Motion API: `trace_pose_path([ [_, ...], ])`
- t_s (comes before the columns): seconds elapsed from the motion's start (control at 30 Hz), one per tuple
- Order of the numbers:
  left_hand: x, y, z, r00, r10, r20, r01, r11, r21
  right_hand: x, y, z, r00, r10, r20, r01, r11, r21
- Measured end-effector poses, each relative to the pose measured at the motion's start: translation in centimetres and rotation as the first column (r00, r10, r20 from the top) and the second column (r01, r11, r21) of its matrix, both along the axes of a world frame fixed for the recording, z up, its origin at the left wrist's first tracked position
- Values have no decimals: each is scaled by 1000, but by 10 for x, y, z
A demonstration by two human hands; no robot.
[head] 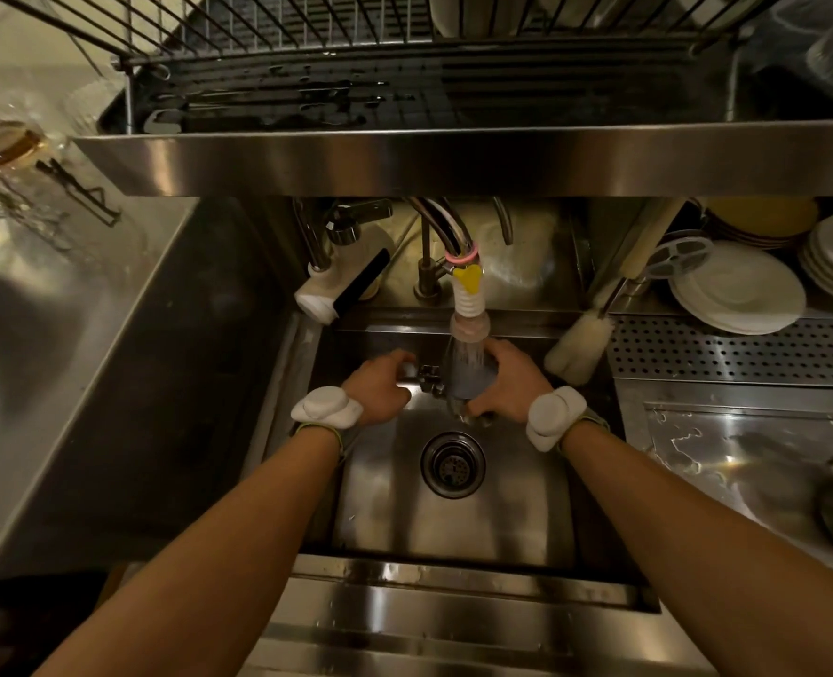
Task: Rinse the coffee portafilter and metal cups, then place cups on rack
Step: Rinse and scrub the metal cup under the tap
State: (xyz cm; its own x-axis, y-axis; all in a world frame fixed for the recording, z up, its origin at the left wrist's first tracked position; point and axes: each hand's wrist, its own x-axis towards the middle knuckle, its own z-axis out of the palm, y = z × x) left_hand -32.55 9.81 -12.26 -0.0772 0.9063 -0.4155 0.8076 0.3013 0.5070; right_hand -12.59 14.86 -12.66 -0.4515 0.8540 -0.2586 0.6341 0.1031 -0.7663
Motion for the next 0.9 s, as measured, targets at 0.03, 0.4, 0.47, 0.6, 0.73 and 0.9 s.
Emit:
trace_pose_path([
  [0.03, 0, 0, -1, 1000, -1, 3, 1, 1000, -5, -2, -1, 0, 1000, 8, 15, -8, 1000, 1],
  [0.4, -8, -3, -4, 999, 37, -7, -37, 999, -31, 1, 2, -1, 999, 37, 11, -36, 997, -64],
  [0.47, -7, -3, -3, 999, 32, -6, -32, 999, -39, 5, 4, 0, 998, 57, 1, -56, 994, -97],
  [0.6, 0, -4, 0, 1000, 9, -9, -9, 1000, -26, -2, 2, 1, 998, 24, 56, -25, 999, 20],
  [0.73, 5, 1, 3, 998, -9, 59, 10, 1000, -16, -3, 0, 2, 999, 40, -22, -42, 997, -68],
  [0.9, 14, 2, 5, 991, 3, 135, 4, 999, -53, -4, -4, 3, 999, 45, -10, -45, 998, -42],
])
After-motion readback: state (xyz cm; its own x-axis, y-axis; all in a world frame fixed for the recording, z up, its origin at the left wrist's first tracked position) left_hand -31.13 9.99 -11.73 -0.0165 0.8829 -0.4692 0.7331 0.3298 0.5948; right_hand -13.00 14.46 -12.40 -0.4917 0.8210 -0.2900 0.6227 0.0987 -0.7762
